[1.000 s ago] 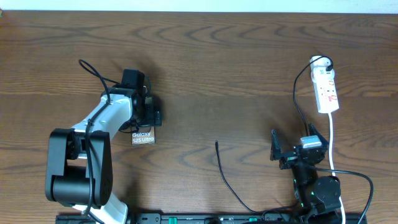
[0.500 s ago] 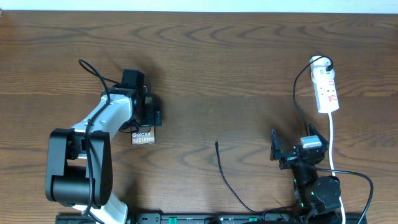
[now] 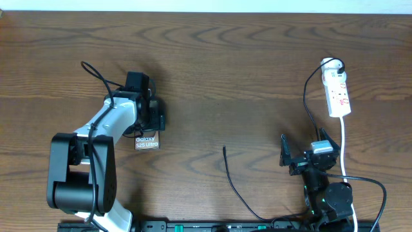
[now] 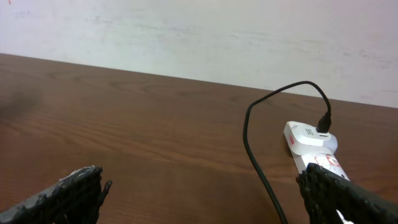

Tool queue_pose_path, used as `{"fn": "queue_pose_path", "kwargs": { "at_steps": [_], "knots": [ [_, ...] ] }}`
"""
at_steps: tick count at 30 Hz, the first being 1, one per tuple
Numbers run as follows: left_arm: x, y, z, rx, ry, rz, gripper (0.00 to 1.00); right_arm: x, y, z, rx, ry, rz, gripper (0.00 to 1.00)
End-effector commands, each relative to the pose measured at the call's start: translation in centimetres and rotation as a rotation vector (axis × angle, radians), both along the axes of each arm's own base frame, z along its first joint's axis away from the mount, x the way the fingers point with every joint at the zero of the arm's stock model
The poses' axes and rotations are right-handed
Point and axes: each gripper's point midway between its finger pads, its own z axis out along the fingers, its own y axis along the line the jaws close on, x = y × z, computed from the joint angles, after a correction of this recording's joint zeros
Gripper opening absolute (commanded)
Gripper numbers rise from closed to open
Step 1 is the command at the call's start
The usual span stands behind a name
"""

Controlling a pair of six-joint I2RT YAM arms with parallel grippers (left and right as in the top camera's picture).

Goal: Plug charger to phone and switch on socket

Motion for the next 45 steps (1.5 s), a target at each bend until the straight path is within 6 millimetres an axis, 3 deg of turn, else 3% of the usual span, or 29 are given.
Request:
{"fn": "queue_pose_path", "kwargs": {
  "at_steps": [1, 7, 13, 19, 24, 27, 33, 45],
  "knots": [
    [-3.43, -1.94, -3.38, -0.112, 0.143, -0.002, 0.84, -0.05, 0.07, 0.02, -0.008, -0.005, 0.002, 0.99],
    [-3.42, -1.94, -3.37, -0.112, 0.143, -0.002, 0.83, -0.05, 0.07, 0.02, -0.008, -0.005, 0.002, 0.99],
    [-3.50, -1.93, -3.37, -0.112, 0.146, -0.002, 0.59, -0.05, 0.07, 0.02, -0.008, -0.005, 0.002, 0.99],
    [-3.51, -1.94, -3.38, -0.112, 0.146, -0.002, 0.58, -0.05, 0.07, 0.02, -0.008, -0.005, 0.002, 0.99],
    [-3.50, -1.93, -3.37, -0.112, 0.146, -0.002, 0.60, -0.05, 0.07, 0.02, -0.008, -0.005, 0.002, 0.99],
    [-3.51, -1.94, -3.38, -0.112, 0.146, -0.002, 0.75, -0.05, 0.07, 0.02, -0.008, -0.005, 0.002, 0.99],
    [-3.51, -1.94, -3.38, -0.112, 0.146, -0.002, 0.83, -0.05, 0.07, 0.02, -0.008, -0.005, 0.002, 0.99],
    [-3.51, -1.94, -3.37, -0.112, 0.146, -0.002, 0.82, -0.05, 0.07, 0.02, -0.008, -0.005, 0.002, 0.99]
  ]
}}
